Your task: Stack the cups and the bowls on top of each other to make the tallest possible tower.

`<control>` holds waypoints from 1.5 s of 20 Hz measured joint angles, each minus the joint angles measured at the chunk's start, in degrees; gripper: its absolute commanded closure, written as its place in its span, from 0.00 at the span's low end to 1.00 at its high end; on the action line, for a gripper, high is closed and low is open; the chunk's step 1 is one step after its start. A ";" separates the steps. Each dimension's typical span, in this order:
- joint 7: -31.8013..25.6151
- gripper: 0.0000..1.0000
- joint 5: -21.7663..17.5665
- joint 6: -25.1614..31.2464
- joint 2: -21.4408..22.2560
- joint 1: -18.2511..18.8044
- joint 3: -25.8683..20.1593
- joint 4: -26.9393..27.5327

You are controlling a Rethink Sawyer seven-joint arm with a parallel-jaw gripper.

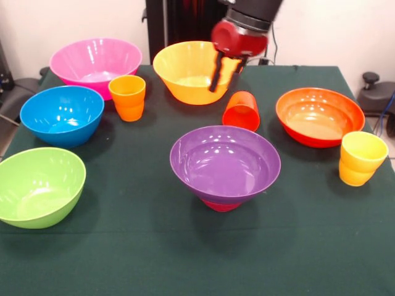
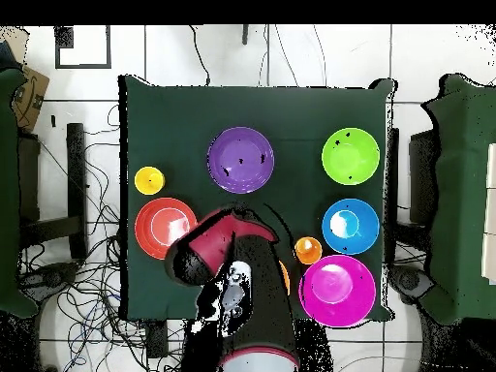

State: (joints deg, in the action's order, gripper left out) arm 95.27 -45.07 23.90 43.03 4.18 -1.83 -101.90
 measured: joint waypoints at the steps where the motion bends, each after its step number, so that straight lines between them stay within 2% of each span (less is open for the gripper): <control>1: -0.22 0.00 -0.10 0.17 0.42 1.40 -0.42 -0.45; 6: -2.58 0.00 -0.10 2.22 2.13 9.56 -3.97 -2.20; 9: -6.40 0.00 0.30 5.15 3.99 16.23 -7.64 -3.50; 10: -9.56 0.00 1.23 7.53 5.43 20.38 -10.01 -4.23; 13: -14.01 0.00 2.89 10.67 7.40 25.34 -12.98 -5.05; 17: -23.22 0.00 7.21 16.91 11.49 33.86 -18.74 -6.36; 20: -28.87 0.00 9.81 20.03 14.12 38.10 -22.34 -6.82; 24: -32.04 0.00 11.34 21.27 16.20 39.91 -25.33 -7.06; 30: -32.11 0.00 11.65 21.29 17.55 40.04 -29.08 -7.52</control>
State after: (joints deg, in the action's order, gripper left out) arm 63.16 -33.42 45.18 60.58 44.22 -30.91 -109.42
